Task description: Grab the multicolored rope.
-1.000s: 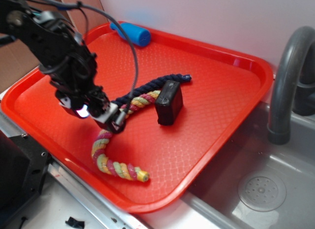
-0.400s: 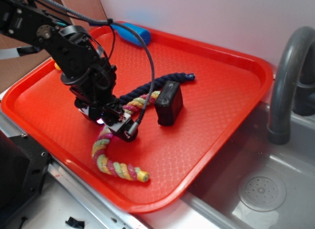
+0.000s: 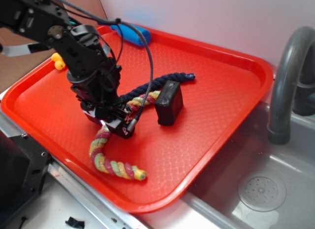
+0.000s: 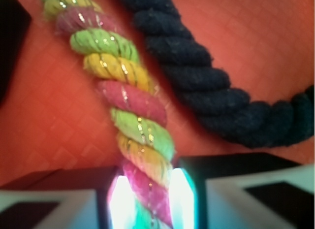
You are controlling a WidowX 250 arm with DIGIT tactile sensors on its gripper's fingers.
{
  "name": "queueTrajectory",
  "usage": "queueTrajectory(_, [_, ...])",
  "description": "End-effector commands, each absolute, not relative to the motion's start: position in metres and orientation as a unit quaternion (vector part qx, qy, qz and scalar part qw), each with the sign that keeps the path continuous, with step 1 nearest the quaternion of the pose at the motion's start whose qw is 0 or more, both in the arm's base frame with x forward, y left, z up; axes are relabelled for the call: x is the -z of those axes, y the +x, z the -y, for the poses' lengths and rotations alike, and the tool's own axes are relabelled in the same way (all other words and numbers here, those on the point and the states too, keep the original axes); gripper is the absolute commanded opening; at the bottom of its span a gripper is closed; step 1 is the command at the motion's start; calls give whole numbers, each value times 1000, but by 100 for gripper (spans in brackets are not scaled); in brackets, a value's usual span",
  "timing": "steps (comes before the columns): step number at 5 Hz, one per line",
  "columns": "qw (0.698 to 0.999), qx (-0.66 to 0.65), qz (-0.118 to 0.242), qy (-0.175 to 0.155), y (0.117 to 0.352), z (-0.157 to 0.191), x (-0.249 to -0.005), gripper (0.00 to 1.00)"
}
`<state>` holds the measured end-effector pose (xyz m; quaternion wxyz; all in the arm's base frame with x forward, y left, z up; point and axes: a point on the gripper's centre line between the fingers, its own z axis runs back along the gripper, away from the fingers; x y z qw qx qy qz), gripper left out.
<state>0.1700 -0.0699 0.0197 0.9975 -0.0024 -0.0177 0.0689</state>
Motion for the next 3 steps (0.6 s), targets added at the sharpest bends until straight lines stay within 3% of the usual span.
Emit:
queueTrajectory(1, [999,-49,5,-18,187,77,-100,0])
queueTrajectory(2, [997,-3,12,-82,192,65,-150,0])
queueTrajectory(3, [995,-16,44,-88,188,51,-195,0])
